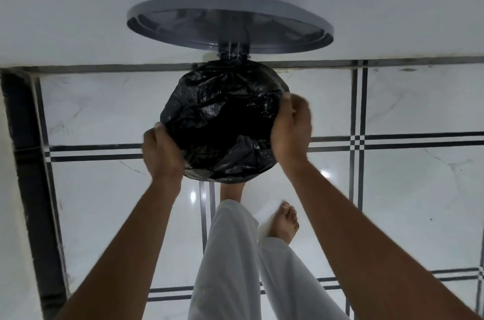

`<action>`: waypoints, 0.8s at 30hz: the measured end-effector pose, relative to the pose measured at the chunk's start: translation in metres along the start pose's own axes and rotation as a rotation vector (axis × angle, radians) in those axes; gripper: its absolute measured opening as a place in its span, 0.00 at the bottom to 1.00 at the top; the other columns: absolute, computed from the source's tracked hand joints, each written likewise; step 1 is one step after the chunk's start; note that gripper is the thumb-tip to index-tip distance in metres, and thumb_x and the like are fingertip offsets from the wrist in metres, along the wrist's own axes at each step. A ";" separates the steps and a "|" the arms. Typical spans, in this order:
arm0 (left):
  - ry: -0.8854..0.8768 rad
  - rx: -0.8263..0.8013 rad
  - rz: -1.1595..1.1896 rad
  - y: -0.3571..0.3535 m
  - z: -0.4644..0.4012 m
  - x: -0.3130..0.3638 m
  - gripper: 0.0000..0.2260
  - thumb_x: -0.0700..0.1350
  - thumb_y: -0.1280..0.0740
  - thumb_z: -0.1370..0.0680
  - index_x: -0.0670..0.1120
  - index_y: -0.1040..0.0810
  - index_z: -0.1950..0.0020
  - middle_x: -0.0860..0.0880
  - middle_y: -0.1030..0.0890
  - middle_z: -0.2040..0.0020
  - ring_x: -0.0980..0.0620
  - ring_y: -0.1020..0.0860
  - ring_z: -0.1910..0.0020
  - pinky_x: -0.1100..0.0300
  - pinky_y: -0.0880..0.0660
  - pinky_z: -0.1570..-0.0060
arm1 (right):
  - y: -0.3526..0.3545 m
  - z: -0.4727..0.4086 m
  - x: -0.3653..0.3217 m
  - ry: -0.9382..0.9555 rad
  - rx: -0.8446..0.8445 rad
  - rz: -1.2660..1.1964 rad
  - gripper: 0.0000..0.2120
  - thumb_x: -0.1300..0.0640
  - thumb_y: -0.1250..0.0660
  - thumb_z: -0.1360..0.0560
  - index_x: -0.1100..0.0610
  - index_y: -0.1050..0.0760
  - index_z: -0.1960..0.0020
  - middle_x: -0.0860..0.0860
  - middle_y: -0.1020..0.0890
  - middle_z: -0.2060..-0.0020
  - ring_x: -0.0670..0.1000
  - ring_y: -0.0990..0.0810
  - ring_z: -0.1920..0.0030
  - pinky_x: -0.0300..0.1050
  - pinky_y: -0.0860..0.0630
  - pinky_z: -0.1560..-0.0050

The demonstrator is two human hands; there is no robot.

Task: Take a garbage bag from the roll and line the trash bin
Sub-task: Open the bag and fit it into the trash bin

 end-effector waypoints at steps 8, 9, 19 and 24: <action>0.322 -0.325 -0.007 -0.043 -0.010 -0.016 0.31 0.66 0.53 0.12 0.50 0.24 0.23 0.51 0.22 0.27 0.47 0.24 0.32 0.52 0.30 0.35 | -0.028 -0.008 0.027 -0.299 -0.174 0.208 0.29 0.37 0.54 0.10 0.50 0.24 0.23 0.52 0.17 0.29 0.59 0.22 0.28 0.63 0.36 0.20; 0.339 -0.307 -0.013 -0.040 -0.015 -0.015 0.28 0.64 0.49 0.12 0.49 0.22 0.25 0.50 0.21 0.30 0.46 0.23 0.34 0.53 0.30 0.38 | -0.028 -0.012 0.032 -0.369 -0.186 0.174 0.31 0.36 0.54 0.10 0.52 0.24 0.23 0.54 0.18 0.28 0.60 0.22 0.27 0.62 0.34 0.21; -0.703 -0.322 -0.538 -0.083 -0.009 0.118 0.17 0.54 0.41 0.11 0.48 0.20 0.28 0.46 0.16 0.32 0.45 0.20 0.35 0.54 0.29 0.42 | -0.069 -0.038 -0.052 0.258 -0.267 0.414 0.23 0.40 0.48 0.14 0.51 0.20 0.37 0.52 0.14 0.45 0.59 0.18 0.44 0.61 0.20 0.41; -0.466 -0.376 -0.740 -0.117 -0.033 0.127 0.23 0.56 0.47 0.09 0.45 0.18 0.28 0.37 0.18 0.30 0.37 0.21 0.33 0.51 0.29 0.40 | -0.092 -0.061 -0.042 0.117 -0.394 0.499 0.22 0.45 0.49 0.10 0.55 0.19 0.34 0.56 0.14 0.39 0.61 0.18 0.39 0.56 0.22 0.36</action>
Point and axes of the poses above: each hand's wrist, its own z-axis away from the middle knuckle, its own y-axis out of the back of the hand, x = y × z, the point moved 10 cm from there along -z, towards the middle knuckle
